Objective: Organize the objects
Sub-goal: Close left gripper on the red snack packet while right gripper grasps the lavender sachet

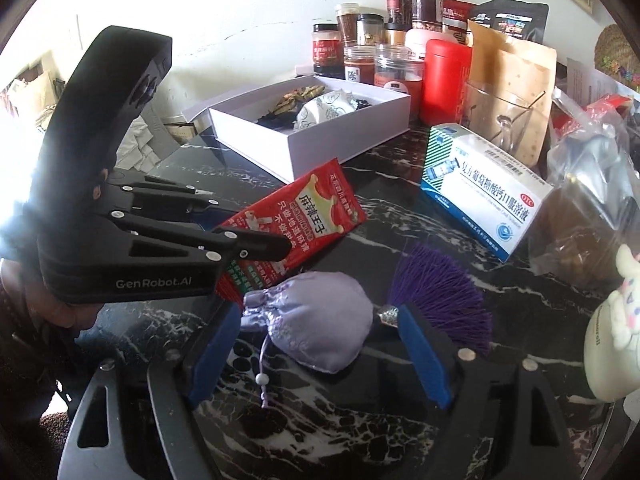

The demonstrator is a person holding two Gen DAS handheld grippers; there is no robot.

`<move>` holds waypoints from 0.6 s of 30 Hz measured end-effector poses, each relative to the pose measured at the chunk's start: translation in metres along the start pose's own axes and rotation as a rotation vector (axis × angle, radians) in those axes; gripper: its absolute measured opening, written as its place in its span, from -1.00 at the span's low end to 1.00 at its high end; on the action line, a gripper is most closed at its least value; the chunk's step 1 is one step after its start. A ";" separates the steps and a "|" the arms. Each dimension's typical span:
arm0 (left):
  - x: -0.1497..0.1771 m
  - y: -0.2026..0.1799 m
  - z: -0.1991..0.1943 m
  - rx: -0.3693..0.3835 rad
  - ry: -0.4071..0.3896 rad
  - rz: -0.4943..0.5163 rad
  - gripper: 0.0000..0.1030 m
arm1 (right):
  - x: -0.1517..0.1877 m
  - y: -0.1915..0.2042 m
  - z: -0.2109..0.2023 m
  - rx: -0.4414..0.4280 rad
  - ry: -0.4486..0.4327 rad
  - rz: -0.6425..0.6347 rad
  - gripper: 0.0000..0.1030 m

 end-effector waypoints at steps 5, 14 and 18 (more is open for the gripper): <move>-0.004 0.003 0.010 0.016 0.005 0.001 -0.49 | 0.001 0.002 0.012 -0.024 0.005 0.029 0.63; -0.006 0.002 0.021 0.018 0.005 0.027 -0.42 | 0.003 0.001 0.023 0.032 0.001 0.024 0.63; -0.007 0.000 0.022 0.010 0.008 0.037 -0.42 | 0.003 0.003 0.025 0.050 0.001 0.012 0.63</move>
Point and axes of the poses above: each gripper's, at about its wrist camera, not at the fingertips, and z roughly the way its jaws point, y to its left, x to its underside, the point moved 8 cm from there along z, roughly the way its jaws point, and after that the axes turned 13 degrees about z, right-handed, at the moved point
